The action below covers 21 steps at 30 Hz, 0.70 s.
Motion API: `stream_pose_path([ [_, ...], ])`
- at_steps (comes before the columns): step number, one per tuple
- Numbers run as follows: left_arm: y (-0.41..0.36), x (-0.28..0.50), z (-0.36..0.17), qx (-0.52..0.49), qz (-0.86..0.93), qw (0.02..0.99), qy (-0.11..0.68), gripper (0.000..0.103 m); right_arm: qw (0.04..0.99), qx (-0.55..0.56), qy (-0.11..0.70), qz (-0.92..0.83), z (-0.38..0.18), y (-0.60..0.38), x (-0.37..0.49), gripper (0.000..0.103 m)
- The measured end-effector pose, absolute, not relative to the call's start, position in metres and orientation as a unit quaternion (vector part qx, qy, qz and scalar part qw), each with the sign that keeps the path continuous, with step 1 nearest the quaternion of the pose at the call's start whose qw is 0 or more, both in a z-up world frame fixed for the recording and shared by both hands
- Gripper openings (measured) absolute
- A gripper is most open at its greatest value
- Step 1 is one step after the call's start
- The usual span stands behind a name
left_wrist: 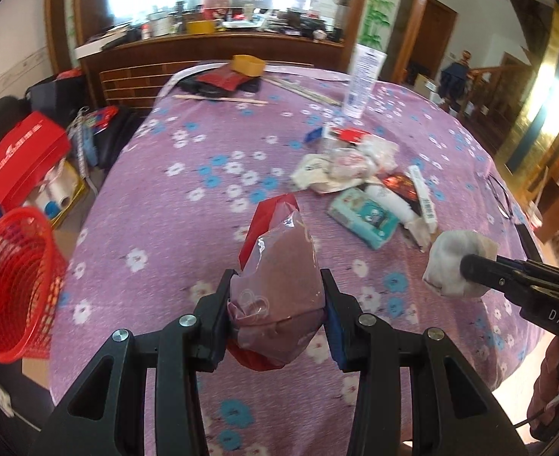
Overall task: Collect trash
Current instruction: 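Lift the pink bag and white tissue and carry them toward the wastebasket, then open both grippers over the red wastebasket to drop the bag and tissue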
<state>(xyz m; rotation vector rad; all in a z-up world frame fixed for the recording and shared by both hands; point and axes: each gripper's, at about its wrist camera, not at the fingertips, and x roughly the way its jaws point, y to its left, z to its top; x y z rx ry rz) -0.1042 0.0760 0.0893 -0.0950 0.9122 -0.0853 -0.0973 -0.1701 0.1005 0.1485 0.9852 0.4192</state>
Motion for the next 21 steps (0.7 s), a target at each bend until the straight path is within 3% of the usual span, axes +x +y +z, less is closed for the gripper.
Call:
stream_pose_path([
  [21, 0.161, -0.153, 0.097, -0.099, 0.064, 0.900, 0.419, 0.041, 0.827, 0.007, 0.469, 0.308, 0.104, -0.073, -0.093, 0.027],
])
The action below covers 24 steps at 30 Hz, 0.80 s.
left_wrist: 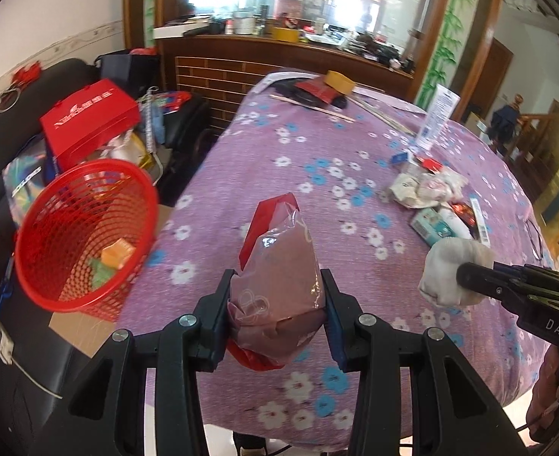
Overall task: Collect trash
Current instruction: 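Open both grippers over the red wastebasket to drop the bag and tissue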
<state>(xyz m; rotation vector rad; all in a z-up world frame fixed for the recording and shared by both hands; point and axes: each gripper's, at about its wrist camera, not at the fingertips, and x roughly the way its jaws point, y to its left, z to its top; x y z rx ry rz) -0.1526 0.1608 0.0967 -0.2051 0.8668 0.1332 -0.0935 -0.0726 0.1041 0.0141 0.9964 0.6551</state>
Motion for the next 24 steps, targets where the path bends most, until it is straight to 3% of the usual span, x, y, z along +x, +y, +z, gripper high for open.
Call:
stream_pose_path([
  [24, 0.314, -0.194, 0.113, -0.181, 0.178, 0.892, 0.373, 0.041, 0.776, -0.047, 0.468, 0.421, 0.137, 0.089, -0.072, 0.027],
])
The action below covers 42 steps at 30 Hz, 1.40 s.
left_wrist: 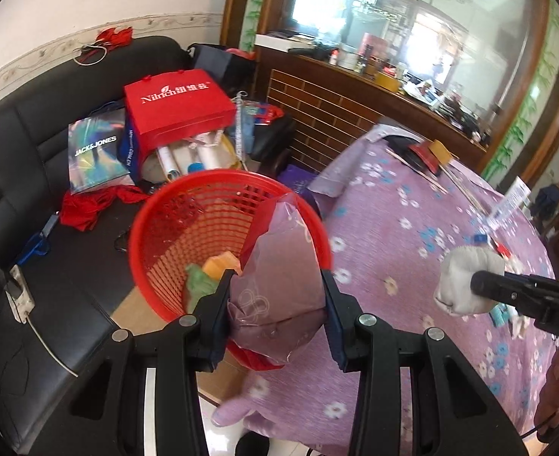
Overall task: Collect trash
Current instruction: 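Open both grippers over the red wastebasket to drop the bag and tissue, then return both tools to the table over the remaining litter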
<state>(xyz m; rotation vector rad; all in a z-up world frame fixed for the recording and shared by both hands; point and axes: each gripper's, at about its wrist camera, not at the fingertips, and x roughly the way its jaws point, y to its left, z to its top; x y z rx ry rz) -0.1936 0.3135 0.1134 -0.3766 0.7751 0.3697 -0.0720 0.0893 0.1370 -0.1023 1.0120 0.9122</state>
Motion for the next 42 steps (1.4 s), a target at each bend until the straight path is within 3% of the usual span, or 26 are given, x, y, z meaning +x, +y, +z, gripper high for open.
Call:
stream_pose_path([
  [10, 0.365, -0.172, 0.115, -0.183, 0.184, 0.889, 0.378, 0.041, 0.760, -0.059, 0.472, 0.443, 0.140, 0.180, -0.052, 0.031],
  [13, 0.376, -0.169, 0.112, -0.184, 0.188, 0.887, 0.379, 0.050, 0.758, -0.051, 0.473, 0.446, 0.139, 0.205, -0.043, 0.036],
  [14, 0.379, -0.169, 0.111, -0.186, 0.189, 0.887, 0.379, 0.055, 0.755, -0.043, 0.474, 0.451, 0.139, 0.212, -0.039, 0.046],
  [16, 0.385, -0.171, 0.111, -0.190, 0.196, 0.885, 0.379, 0.063, 0.755, -0.025, 0.478, 0.449, 0.137, 0.219, -0.032, 0.053],
  [18, 0.387, -0.173, 0.112, -0.193, 0.193, 0.886, 0.374, 0.065, 0.760, -0.016, 0.478, 0.440, 0.139, 0.216, -0.028, 0.053],
  [30, 0.299, -0.156, 0.097, -0.155, 0.076, 0.897, 0.407, 0.066, 0.790, 0.005, 0.508, 0.344, 0.105, 0.098, -0.062, 0.055],
  [42, 0.185, -0.122, 0.085, -0.093, -0.042, 0.892, 0.441, 0.066, 0.826, 0.097, 0.522, 0.188, 0.088, -0.068, -0.066, 0.055],
])
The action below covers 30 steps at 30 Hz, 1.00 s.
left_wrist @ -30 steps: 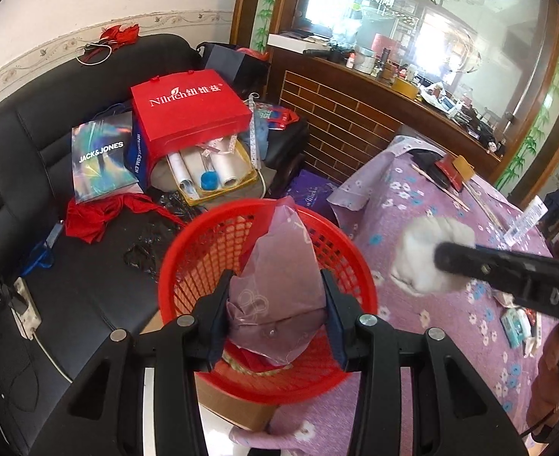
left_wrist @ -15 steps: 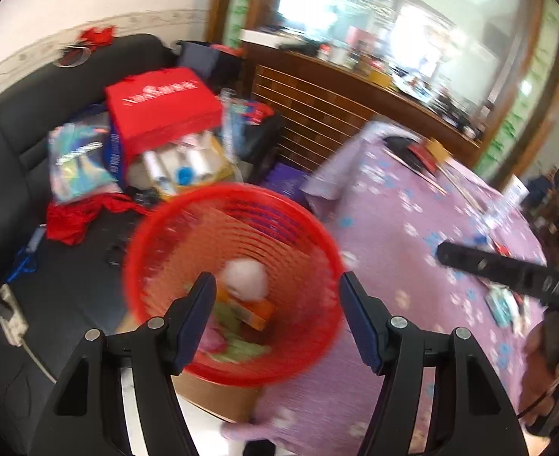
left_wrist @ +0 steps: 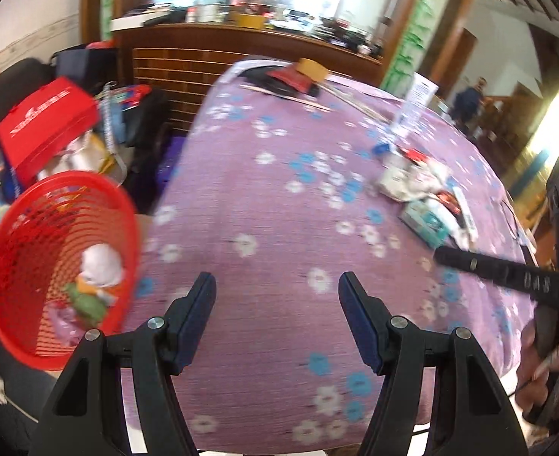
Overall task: Collect trash
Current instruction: 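Return both tools to the table over the remaining litter, then grasp the white medicine box with the right gripper while the left grasps the teal packet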
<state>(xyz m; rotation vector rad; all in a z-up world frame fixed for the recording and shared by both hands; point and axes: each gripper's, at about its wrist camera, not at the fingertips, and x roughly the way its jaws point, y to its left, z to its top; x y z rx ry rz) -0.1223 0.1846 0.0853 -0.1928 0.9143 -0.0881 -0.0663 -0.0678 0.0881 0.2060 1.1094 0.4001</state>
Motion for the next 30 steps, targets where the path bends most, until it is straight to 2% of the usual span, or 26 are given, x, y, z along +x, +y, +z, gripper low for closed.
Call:
stream_pose_path([
  [3, 0.161, -0.121, 0.086, -0.082, -0.055, 0.891, 0.444, 0.066, 0.842, 0.118, 0.513, 0.123, 0.091, -0.123, -0.053, 0.055],
  [5, 0.149, -0.120, 0.086, -0.079, -0.060, 0.890, 0.446, 0.066, 0.846, 0.119, 0.513, 0.085, 0.088, -0.148, -0.040, 0.064],
  [10, 0.129, -0.124, 0.086, -0.072, -0.057, 0.889, 0.449, 0.066, 0.839, 0.131, 0.524, 0.059, 0.074, -0.197, 0.000, 0.064],
  [20, 0.110, -0.126, 0.088, -0.065, -0.036, 0.887, 0.456, 0.066, 0.819, 0.104, 0.562, 0.045, 0.039, -0.208, 0.038, 0.063],
  [21, 0.108, -0.124, 0.087, -0.066, -0.035, 0.886, 0.458, 0.066, 0.817, 0.104, 0.565, 0.047, 0.039, -0.212, 0.037, 0.061],
  [23, 0.105, -0.121, 0.087, -0.068, -0.037, 0.885, 0.460, 0.066, 0.817, 0.101, 0.567, 0.042, 0.039, -0.221, 0.034, 0.041],
  [26, 0.096, -0.112, 0.086, -0.069, -0.045, 0.882, 0.463, 0.066, 0.818, 0.108, 0.564, 0.034, 0.041, -0.238, 0.027, 0.025],
  [30, 0.077, -0.095, 0.083, -0.064, -0.069, 0.876, 0.474, 0.066, 0.817, 0.143, 0.556, 0.053, 0.039, -0.259, 0.019, 0.020],
])
